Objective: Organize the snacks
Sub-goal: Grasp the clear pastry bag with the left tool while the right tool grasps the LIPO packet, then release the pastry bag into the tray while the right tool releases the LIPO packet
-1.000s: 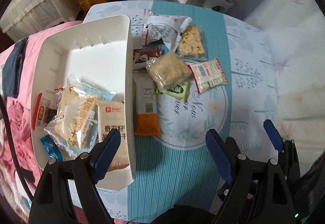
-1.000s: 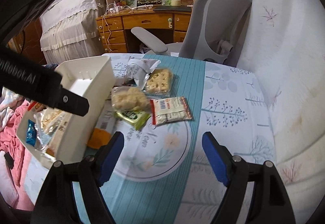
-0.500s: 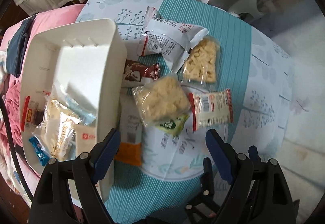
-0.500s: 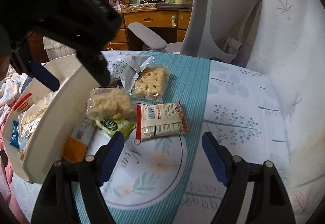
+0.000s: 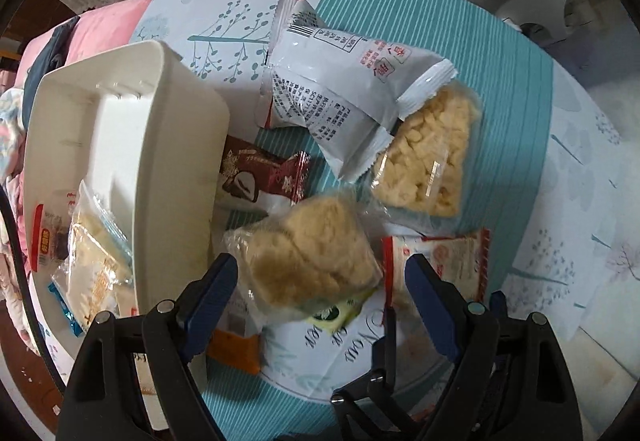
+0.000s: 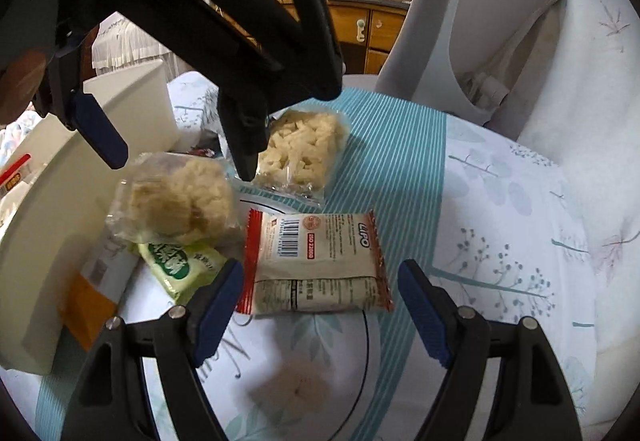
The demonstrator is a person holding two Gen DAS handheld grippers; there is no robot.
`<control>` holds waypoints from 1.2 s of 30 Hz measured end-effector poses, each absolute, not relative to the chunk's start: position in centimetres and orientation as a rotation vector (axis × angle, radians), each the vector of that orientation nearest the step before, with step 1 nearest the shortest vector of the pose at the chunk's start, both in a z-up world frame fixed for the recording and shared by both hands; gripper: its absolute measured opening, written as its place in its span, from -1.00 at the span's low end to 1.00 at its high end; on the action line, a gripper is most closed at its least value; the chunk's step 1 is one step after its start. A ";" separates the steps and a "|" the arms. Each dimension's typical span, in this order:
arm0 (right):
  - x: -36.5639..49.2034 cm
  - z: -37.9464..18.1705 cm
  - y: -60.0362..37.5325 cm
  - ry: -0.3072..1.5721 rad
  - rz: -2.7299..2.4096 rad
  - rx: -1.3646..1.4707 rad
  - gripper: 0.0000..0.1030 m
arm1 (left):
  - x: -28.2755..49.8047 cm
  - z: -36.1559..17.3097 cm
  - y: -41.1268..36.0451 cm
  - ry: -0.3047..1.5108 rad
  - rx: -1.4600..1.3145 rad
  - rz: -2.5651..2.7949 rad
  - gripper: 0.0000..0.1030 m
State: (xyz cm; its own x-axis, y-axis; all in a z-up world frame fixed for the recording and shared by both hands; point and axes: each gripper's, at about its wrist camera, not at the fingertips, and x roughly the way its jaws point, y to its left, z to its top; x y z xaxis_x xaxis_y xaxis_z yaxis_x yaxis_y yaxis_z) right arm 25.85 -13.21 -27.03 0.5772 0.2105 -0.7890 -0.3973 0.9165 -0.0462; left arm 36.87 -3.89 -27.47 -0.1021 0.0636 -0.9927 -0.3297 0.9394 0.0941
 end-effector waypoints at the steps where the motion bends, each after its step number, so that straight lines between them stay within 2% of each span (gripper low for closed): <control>1: 26.1 -27.3 -13.2 0.895 0.357 -0.231 0.55 | 37.0 -27.7 -3.9 1.646 -0.201 0.340 0.65; 17: 27.3 -28.9 -13.2 0.909 0.405 -0.221 0.62 | 39.4 -31.5 -3.8 1.686 -0.089 0.405 0.64; 21: 27.2 -28.9 -13.1 0.907 0.411 -0.233 0.60 | 39.1 -31.6 -4.0 1.673 -0.086 0.401 0.53; 27: 26.1 -28.5 -13.0 0.900 0.439 -0.247 0.27 | 37.8 -31.1 -3.3 1.649 -0.101 0.377 0.38; 36: 25.4 -27.4 -13.6 0.923 0.425 -0.271 0.03 | 35.8 -30.5 -3.6 1.693 -0.087 0.351 0.27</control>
